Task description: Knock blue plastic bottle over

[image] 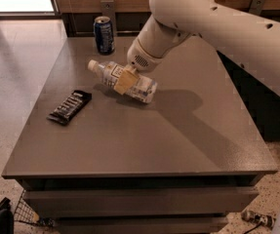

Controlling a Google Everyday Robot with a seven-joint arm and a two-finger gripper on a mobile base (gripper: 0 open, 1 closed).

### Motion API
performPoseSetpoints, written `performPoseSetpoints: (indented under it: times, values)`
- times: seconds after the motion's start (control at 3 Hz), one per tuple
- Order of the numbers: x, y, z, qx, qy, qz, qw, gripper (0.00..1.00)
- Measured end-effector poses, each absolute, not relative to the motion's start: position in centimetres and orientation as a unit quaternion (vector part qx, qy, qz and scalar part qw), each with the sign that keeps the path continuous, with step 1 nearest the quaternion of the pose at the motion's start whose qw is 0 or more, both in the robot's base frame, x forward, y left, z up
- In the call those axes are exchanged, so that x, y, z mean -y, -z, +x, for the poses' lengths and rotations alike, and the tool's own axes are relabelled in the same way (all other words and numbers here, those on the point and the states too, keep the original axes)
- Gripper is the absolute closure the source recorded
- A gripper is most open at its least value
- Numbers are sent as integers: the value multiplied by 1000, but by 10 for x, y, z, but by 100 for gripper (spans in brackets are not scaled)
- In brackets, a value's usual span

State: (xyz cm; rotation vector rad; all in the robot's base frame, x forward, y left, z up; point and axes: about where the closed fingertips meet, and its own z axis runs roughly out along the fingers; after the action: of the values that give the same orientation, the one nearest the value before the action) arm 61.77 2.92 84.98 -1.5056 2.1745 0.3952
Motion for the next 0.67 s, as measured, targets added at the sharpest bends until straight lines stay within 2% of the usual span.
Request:
performPoseSetpoints:
  times: [0.33,0.67]
  values:
    - [-30,-849,617,-791,-144,-549,231,40]
    - [-32,-847,616,-790,-145,-550,229,8]
